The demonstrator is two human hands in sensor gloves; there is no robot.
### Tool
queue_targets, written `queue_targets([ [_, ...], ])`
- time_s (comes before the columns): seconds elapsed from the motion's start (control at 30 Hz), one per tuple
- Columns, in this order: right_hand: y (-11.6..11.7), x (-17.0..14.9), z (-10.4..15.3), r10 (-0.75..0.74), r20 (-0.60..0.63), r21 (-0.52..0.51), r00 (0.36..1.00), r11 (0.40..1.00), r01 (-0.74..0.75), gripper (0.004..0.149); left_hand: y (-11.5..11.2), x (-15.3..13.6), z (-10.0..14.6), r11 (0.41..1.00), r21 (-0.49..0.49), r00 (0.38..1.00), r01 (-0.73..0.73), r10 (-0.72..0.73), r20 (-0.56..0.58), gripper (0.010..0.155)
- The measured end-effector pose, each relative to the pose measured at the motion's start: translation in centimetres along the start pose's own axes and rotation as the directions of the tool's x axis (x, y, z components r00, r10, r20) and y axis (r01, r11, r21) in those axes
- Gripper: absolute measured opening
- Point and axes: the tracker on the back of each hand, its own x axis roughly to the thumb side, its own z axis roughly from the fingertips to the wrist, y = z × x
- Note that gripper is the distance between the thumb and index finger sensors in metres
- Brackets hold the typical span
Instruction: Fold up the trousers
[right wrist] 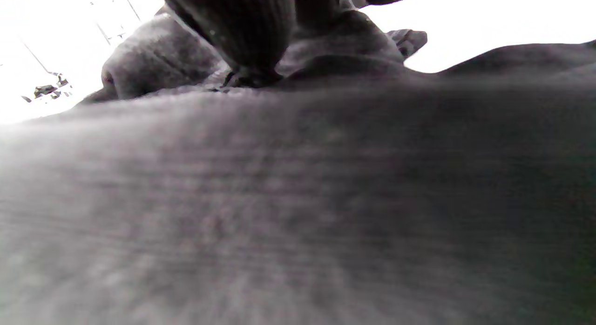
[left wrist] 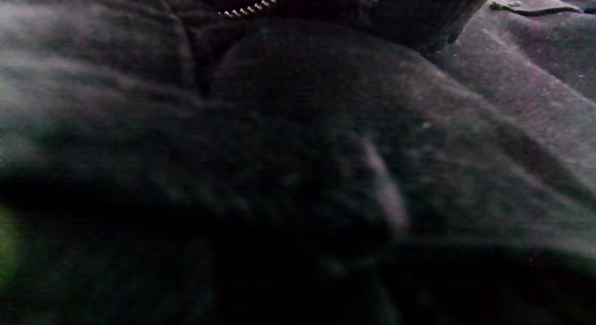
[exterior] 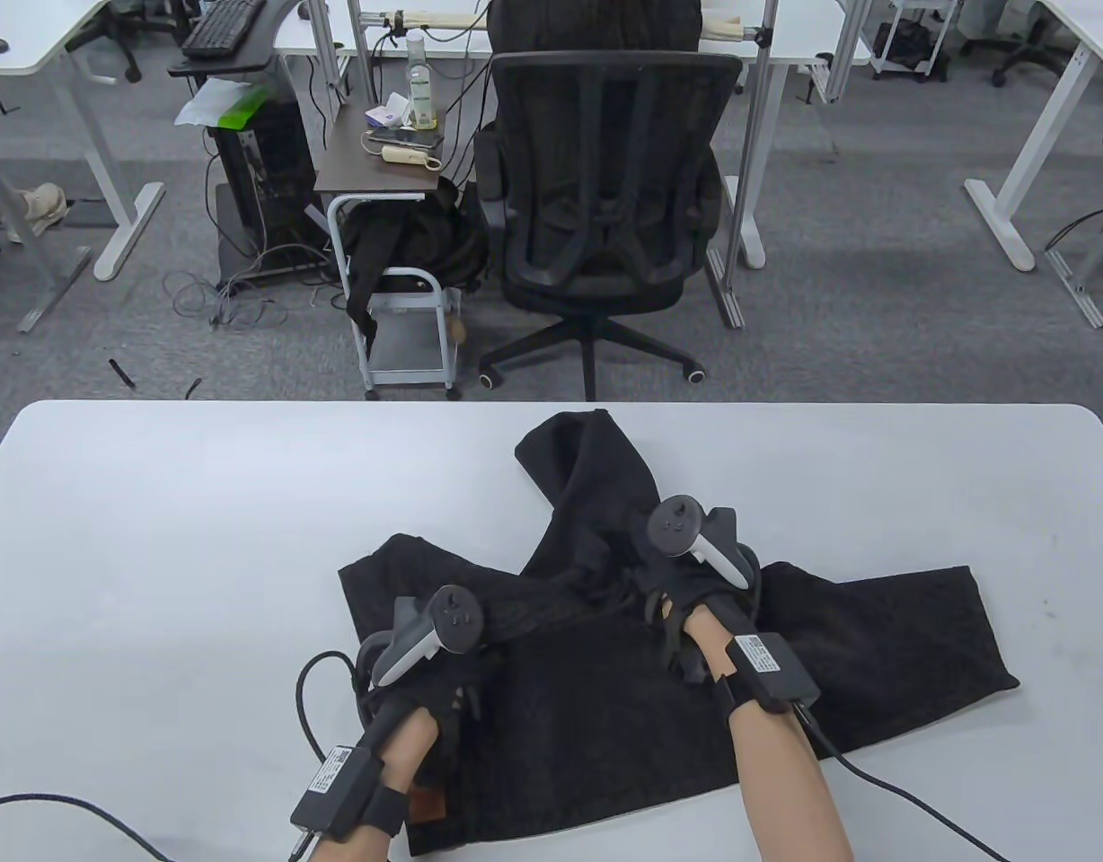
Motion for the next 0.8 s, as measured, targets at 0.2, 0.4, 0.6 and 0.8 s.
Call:
queue_targets([
  [0.2, -0.7, 0.5, 0.4, 0.135, -0.037, 0.0, 0.99, 0.991, -0.135, 0.06, 0.2, -0.4, 0.1, 1.0, 0.004, 1.0, -0.005, 0.005, 0.007, 0.078],
  [0.4, -2.8, -0.7, 2.9, 0.142, -0.018, -0.086, 0.99, 0.986, -0.143, 0.04, 0.7, 0.0, 0.4, 0.995, 0.06, 0.996, 0.085, -0.086, 0.006, 0.078],
  [0.6, -10.4, -4.0, 7.4, -0.1, 0.009, -0.439, 0.995, 0.894, 0.094, 0.04, 0.4, 0.1, 0.7, 0.992, 0.008, 0.992, 0.126, -0.126, -0.03, 0.076],
  [0.8, -13.6, -5.8, 11.6, -0.112, 0.044, -0.593, 0.993, 0.797, 0.116, 0.041, 1.0, -0.4, 0.8, 0.986, -0.019, 0.984, 0.163, -0.164, -0.072, 0.071],
])
